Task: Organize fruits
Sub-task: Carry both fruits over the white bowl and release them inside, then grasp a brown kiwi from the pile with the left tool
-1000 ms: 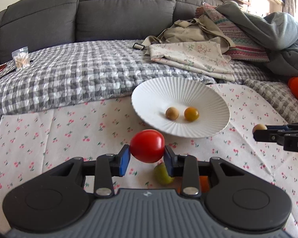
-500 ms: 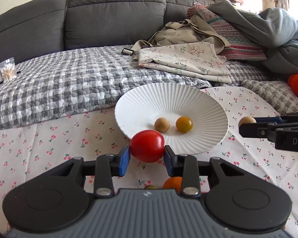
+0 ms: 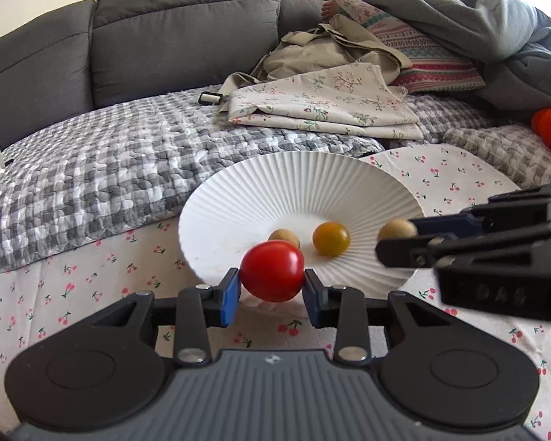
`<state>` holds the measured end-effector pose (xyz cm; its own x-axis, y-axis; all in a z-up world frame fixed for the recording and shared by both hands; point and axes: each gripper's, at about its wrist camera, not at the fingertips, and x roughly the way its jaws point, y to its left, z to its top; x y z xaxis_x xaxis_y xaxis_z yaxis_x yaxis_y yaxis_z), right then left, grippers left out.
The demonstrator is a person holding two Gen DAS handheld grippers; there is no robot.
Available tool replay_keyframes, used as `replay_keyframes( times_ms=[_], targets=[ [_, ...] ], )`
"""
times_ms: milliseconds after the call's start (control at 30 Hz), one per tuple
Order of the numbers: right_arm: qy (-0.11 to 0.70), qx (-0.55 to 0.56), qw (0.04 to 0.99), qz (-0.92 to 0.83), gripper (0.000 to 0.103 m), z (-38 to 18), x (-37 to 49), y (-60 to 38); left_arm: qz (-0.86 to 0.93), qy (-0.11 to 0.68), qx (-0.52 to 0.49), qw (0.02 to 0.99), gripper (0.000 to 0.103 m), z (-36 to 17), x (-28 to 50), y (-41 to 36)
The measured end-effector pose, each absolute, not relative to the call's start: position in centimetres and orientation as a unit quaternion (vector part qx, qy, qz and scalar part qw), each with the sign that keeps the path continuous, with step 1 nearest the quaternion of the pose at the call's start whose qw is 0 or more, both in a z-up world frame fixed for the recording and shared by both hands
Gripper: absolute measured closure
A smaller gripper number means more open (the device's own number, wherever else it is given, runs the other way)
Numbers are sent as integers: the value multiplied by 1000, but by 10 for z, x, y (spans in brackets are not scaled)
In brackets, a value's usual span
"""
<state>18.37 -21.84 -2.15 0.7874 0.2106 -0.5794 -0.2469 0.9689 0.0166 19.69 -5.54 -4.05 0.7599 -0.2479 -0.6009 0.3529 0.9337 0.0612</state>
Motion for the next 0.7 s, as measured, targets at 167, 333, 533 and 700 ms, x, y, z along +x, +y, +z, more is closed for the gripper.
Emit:
replay_keyframes(
  times_ms=[167,333,533,700],
  targets=[
    [304,-39,944,118,77,-30,188,-212,-161,303,94,935,68,-44,198,-60],
    [301,-13,946,119,74,-27,187,-221,-167,296,92,936,58,-40,194,-56],
    [285,38,952,103,74,-11,183,-246,-164,294,75,938,57,-30,187,-43],
    [292,64,951,80,74,-3,180,-264,-156,300,56,939,57,-23,182,-33]
  ],
)
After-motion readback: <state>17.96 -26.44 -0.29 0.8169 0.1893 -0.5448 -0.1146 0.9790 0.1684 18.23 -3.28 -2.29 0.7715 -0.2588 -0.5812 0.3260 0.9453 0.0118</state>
